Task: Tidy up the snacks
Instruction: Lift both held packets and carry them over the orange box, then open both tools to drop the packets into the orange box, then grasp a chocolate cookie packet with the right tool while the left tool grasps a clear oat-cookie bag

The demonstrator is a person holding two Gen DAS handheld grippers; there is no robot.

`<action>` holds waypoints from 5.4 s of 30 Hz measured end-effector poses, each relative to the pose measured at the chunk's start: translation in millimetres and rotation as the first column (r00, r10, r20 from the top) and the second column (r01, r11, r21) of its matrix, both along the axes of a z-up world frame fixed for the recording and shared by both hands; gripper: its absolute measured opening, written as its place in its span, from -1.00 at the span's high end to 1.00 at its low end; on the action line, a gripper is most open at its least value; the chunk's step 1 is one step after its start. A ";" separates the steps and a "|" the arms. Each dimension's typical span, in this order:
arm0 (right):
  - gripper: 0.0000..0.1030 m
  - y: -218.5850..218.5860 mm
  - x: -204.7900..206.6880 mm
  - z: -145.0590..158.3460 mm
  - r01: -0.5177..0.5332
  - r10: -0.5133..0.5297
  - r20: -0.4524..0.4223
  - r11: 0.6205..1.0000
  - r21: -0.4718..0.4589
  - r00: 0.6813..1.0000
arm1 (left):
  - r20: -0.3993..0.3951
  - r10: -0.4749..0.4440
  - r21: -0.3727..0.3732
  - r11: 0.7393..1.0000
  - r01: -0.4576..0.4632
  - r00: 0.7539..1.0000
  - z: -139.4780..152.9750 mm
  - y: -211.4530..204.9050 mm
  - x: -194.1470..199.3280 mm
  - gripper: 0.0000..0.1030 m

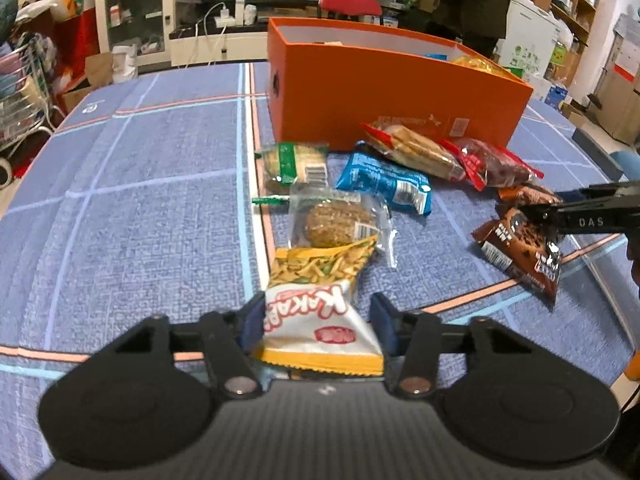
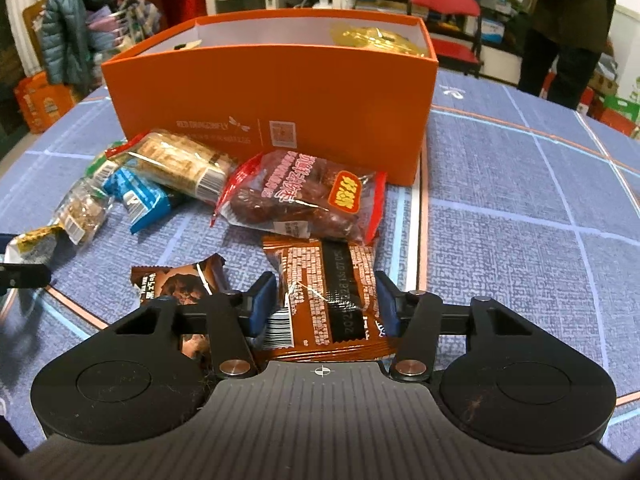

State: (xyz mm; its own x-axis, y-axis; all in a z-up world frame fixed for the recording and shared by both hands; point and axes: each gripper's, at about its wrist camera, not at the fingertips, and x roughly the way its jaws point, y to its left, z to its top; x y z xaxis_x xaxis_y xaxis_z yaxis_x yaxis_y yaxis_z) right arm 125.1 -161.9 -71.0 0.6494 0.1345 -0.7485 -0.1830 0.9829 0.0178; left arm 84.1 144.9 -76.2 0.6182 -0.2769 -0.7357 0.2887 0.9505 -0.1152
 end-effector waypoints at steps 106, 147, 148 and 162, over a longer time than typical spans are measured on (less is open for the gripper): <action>-0.74 34.8 -26.6 -12.4 -0.301 0.299 0.086 0.954 0.006 0.950 | 0.173 0.045 0.060 0.997 -0.056 0.984 9.2 -35.9 26.4 -0.70; -0.14 40.1 -20.7 -5.8 -0.268 0.268 0.051 0.963 -0.006 0.962 | 0.109 0.072 0.055 0.995 -0.078 0.991 -11.6 -46.8 48.4 -0.32; -0.05 40.4 -20.8 -5.0 -0.271 0.271 0.048 0.963 -0.008 0.961 | 0.108 0.072 0.054 0.995 -0.078 0.992 -11.5 -46.7 48.1 -0.30; 0.25 40.1 -33.2 6.4 -0.270 0.278 0.091 0.959 -0.087 0.956 | 0.092 0.083 0.036 0.996 -0.087 0.992 -2.8 -42.4 43.0 -0.12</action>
State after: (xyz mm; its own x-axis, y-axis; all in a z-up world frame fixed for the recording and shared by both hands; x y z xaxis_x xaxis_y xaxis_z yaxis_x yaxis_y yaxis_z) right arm 91.9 -121.9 -64.6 0.6682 0.2655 -0.6950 -0.4425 0.8928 -0.0845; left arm 127.1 102.5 -79.1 0.7029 -0.1918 -0.6850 0.2139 0.9754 -0.0536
